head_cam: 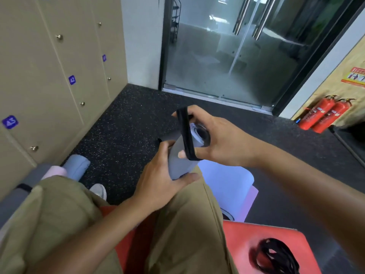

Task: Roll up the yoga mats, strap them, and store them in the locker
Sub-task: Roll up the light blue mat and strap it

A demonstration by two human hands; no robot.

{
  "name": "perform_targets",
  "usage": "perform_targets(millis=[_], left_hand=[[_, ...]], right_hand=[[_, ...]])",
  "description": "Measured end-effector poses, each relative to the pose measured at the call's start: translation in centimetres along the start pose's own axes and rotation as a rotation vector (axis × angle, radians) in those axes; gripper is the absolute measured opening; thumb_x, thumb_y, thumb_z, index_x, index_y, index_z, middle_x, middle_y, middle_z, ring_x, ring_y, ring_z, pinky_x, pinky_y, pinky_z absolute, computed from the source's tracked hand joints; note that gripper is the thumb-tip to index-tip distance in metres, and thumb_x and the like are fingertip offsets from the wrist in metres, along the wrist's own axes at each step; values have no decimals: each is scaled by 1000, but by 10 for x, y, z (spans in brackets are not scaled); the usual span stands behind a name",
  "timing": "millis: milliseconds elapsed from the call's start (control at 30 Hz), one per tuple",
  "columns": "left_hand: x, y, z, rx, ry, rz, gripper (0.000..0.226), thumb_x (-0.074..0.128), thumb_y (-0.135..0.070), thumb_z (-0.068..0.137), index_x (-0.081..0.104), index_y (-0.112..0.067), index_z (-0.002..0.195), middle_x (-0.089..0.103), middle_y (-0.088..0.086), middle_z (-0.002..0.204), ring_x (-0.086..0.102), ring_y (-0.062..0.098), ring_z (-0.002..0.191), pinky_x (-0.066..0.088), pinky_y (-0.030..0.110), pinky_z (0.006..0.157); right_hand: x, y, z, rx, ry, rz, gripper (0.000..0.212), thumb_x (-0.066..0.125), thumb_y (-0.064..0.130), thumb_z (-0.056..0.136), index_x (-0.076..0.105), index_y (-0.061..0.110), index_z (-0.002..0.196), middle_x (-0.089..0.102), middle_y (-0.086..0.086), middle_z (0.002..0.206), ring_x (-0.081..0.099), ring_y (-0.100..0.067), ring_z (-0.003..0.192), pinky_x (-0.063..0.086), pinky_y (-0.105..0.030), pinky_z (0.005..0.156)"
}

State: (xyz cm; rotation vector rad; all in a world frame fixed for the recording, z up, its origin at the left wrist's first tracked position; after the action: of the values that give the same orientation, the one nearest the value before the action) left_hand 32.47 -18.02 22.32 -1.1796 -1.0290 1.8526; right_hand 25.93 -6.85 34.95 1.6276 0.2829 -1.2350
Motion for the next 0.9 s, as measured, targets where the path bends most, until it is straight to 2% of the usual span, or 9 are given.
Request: perform_targets(millis=[100,200,300,400,467,533,633,767,900], left_hand=[[-18,1,-8,73,12,-131,76,69,-78,69,37,-47,131,60,-19,128,62,6,116,54,42,91],[-48,-12,-13,153,-123,-257,61,50,-71,92,47,-28,135,59,-8,131,57,17,125,47,33,101],[-86,-27,-9,131,-279,-322,45,46,-54,97,60,-15,116,65,6,111,63,21,105,51,42,91],[-112,-43,-1,91,-310,-334,33,55,-53,93,64,-21,92,66,0,85,61,13,82,48,30,74],[-119,-49,1,67,-290,-364,30,66,-50,87,61,-19,89,65,-9,76,60,5,73,47,21,69],[-123,-52,1,48,-292,-433,34,75,-40,82,53,-16,93,65,-9,77,61,5,70,47,19,66],[-129,-50,-1,49,-326,-499,34,77,-15,89,44,-16,96,64,-1,81,63,8,72,49,20,66],[-135,-52,0,63,-270,-508,23,70,-8,92,51,-15,103,66,-5,78,62,10,74,48,24,68],[-137,-55,-4,92,-237,-493,15,62,-1,98,62,-16,101,69,-2,88,62,11,80,50,27,73]], right_hand=[[7,17,10,-53,-14,-3,69,86,37,79,46,33,135,64,12,113,61,-16,99,50,-35,85],[15,33,19,-101,-13,-6,69,88,34,78,47,31,133,65,10,110,60,-17,95,49,-34,83],[24,47,28,-135,2,-9,68,90,36,75,48,32,129,65,11,111,61,-14,97,50,-31,84],[29,58,36,-162,13,-26,66,91,36,72,50,31,124,64,13,107,60,-9,96,50,-25,80],[33,63,41,-177,20,-62,67,91,39,71,50,29,122,63,11,104,57,-9,97,50,-27,80],[36,66,46,-190,20,-99,68,90,43,70,49,29,123,62,9,104,55,-11,99,51,-34,81],[40,69,50,-204,20,-120,70,89,48,69,48,30,122,62,4,105,55,-16,101,51,-41,82],[44,71,54,-200,17,-127,71,88,51,67,48,30,121,62,2,108,54,-16,102,50,-41,85],[46,75,57,-187,12,-136,67,87,54,66,43,39,114,58,3,103,52,-11,99,49,-34,80]])
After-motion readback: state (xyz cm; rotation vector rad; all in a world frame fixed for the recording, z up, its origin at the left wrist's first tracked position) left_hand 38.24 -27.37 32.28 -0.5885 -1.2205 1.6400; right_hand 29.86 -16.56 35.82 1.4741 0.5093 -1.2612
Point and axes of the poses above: each hand's wrist, its own z-axis towards the middle knuckle, its own x-axis out of the palm, y = z × x, the point moved 6 cm from there along z, towards the middle knuckle
